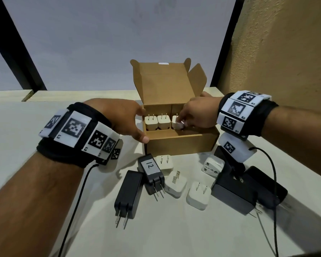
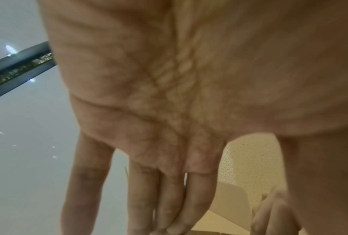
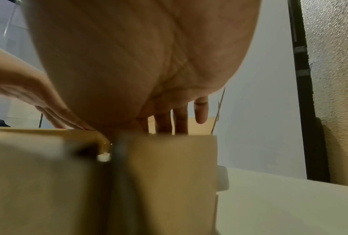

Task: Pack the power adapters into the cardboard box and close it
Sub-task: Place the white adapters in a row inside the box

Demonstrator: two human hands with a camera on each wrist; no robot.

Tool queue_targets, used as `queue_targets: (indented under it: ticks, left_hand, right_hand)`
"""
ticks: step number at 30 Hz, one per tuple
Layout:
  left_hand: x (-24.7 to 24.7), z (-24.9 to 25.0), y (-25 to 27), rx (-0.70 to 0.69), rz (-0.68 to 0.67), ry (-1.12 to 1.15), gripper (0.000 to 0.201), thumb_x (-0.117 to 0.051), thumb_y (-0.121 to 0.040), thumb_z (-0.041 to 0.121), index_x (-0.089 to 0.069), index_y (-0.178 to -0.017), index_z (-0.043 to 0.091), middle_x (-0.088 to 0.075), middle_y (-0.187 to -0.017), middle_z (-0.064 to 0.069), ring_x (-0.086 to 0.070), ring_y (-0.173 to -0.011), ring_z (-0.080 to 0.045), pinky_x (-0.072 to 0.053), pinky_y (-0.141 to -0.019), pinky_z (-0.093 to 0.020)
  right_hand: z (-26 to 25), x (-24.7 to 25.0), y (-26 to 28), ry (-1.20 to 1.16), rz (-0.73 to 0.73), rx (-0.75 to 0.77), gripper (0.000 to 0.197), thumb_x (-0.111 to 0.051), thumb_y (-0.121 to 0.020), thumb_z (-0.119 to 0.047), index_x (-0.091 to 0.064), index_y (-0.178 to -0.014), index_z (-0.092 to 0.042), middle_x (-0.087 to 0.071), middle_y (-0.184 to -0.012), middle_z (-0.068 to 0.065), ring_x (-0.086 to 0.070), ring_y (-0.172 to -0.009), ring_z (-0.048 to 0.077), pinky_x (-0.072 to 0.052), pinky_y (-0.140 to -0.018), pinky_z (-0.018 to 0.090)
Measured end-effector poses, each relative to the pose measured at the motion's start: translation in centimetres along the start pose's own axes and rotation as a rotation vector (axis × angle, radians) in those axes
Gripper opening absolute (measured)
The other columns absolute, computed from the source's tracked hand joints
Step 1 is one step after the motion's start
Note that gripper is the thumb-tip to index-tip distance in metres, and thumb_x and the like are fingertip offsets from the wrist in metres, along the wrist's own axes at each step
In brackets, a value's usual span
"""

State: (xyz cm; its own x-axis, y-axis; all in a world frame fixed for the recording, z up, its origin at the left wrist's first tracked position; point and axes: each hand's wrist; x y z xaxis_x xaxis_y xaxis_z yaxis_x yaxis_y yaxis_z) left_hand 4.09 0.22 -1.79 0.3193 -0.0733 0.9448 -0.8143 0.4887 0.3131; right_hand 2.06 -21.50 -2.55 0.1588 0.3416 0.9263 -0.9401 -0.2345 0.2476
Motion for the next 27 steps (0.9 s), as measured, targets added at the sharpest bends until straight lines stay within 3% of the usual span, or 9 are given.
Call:
queue_targets:
  ticks: [4,10,14,17,20,23,27]
  left_hand:
    - [0.0,0.1,0.0,0.003,-0.018,0.011,0.095,-0.068,-0.069,0.060,-0.024,-0.148,0.028,-0.035,-0.151,0.006,-0.043,-0.130,-0.020,-0.032,-0.104,-0.036]
    - [-0.1,0.1,0.2,-0.009,-0.024,-0.025,0.092,-0.065,-0.074,0.057,-0.022,-0.149,0.024,-0.028,-0.154,0.007,-0.037,-0.135,-0.020,-0.028,-0.109,-0.038]
    - [0.2,0.7,0.3,-0.009,-0.034,-0.061,0.091,-0.064,-0.076,0.055,-0.023,-0.148,0.018,-0.033,-0.152,0.001,-0.037,-0.136,-0.020,-0.028,-0.109,-0.037]
    - [0.5,1.2,0.2,0.003,-0.034,-0.097,0.088,-0.064,-0.077,0.054,-0.027,-0.147,0.016,-0.038,-0.150,-0.002,-0.039,-0.134,-0.022,-0.029,-0.109,-0.037]
    - [0.6,1.3,-0.1,0.007,-0.029,-0.111,0.088,-0.066,-0.076,0.054,-0.029,-0.147,0.017,-0.038,-0.150,-0.002,-0.039,-0.135,-0.022,-0.029,-0.109,-0.038]
    - [0.6,1.1,-0.3,-0.009,-0.023,-0.059,0.090,-0.068,-0.074,0.052,-0.027,-0.148,0.021,-0.035,-0.151,0.001,-0.036,-0.136,-0.021,-0.026,-0.110,-0.038]
    - [0.4,0.6,-0.3,-0.020,-0.019,0.012,0.093,-0.070,-0.073,0.050,-0.023,-0.149,0.025,-0.031,-0.153,0.007,-0.034,-0.137,-0.014,-0.023,-0.111,-0.035]
  right_hand:
    - [-0.3,0.1,-0.1,-0.015,-0.022,0.007,0.040,-0.051,-0.096,-0.028,-0.053,-0.135,-0.037,-0.060,-0.132,-0.010,-0.047,-0.124,0.019,-0.027,-0.100,0.037]
    - [-0.5,-0.1,-0.4,0.019,-0.020,0.001,0.046,-0.049,-0.096,-0.020,-0.049,-0.138,-0.038,-0.057,-0.136,-0.007,-0.046,-0.125,0.022,-0.030,-0.100,0.035]
    - [-0.5,0.5,1.1,0.043,0.031,0.002,0.046,-0.052,-0.095,-0.022,-0.048,-0.139,-0.033,-0.060,-0.132,-0.005,-0.047,-0.123,0.022,-0.029,-0.102,0.039]
    - [-0.3,1.7,3.9,-0.011,0.134,0.009,0.034,-0.055,-0.094,-0.026,-0.059,-0.128,-0.027,-0.064,-0.121,-0.004,-0.054,-0.113,0.022,-0.040,-0.098,0.038]
    - [-0.8,2.4,7.9,-0.187,0.155,0.045,0.019,-0.058,-0.092,-0.025,-0.069,-0.108,-0.025,-0.069,-0.103,-0.006,-0.061,-0.094,0.015,-0.050,-0.083,0.031]
    - [-1.8,1.9,11.0,-0.212,0.023,0.072,0.017,-0.061,-0.090,-0.036,-0.068,-0.104,-0.029,-0.064,-0.089,-0.012,-0.058,-0.086,0.010,-0.046,-0.074,0.026]
    - [-2.0,-0.3,11.4,0.029,-0.057,0.117,0.037,-0.054,-0.085,-0.059,-0.063,-0.109,-0.032,-0.061,-0.097,-0.008,-0.055,-0.096,0.017,-0.047,-0.084,0.034]
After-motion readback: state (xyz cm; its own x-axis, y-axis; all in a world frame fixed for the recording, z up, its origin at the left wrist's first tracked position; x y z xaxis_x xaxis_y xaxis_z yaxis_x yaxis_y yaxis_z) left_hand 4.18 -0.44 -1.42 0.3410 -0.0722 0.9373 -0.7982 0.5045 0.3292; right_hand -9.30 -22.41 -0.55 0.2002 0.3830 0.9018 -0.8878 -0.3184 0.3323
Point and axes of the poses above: each hand's wrist, its own y-axis away from the middle knuckle, its own x-axis out of the back of the hand, z = x × y
